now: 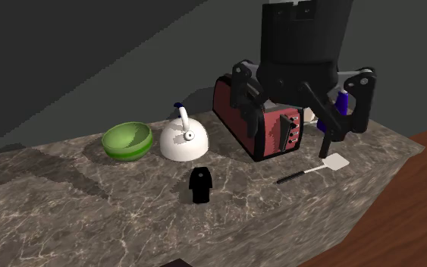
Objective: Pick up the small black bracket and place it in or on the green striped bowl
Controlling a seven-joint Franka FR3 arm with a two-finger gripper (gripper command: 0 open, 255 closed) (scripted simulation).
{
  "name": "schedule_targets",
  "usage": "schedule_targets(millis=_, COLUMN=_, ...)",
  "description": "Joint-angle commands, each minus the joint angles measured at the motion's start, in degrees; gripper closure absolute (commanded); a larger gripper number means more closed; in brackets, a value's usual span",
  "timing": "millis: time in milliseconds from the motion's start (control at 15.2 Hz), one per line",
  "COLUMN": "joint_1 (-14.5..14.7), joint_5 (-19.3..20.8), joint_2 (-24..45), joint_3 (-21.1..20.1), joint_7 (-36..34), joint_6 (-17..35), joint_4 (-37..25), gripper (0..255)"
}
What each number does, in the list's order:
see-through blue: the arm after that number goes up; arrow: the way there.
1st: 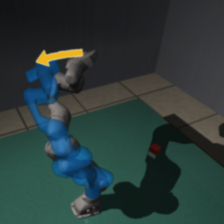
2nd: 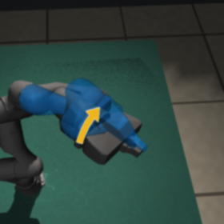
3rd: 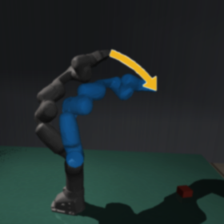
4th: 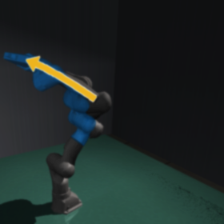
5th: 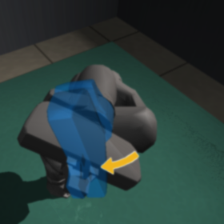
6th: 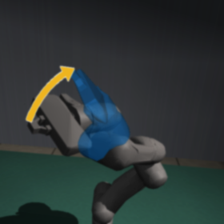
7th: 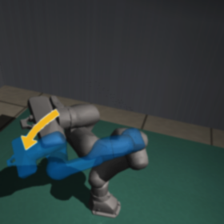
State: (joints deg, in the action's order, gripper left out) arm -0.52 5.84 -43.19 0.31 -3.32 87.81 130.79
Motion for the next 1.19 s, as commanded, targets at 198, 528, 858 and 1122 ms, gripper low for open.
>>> schedule_targets(millis=198, joint_1=1.57, joint_5=-1.08, joint_2=1.14, joint_3=-1.02, joint_7=0.2, joint_6=4.75, joint_4=3.98, gripper=0)
schedule_targets(millis=528, joint_1=4.28, joint_5=-2.85, joint_2=4.23, joint_3=-2.88, joint_7=0.61, joint_6=12.93, joint_4=9.62, gripper=0)
schedule_targets(millis=858, joint_1=7.06, joint_5=-4.56, joint_2=8.91, joint_3=-4.96, joint_7=1.08, joint_6=21.44, joint_4=13.95, gripper=0)
schedule_targets(millis=1122, joint_1=9.28, joint_5=-5.8, joint_2=13.81, joint_3=-6.77, joint_7=1.46, joint_6=28.46, joint_4=16.41, gripper=0)
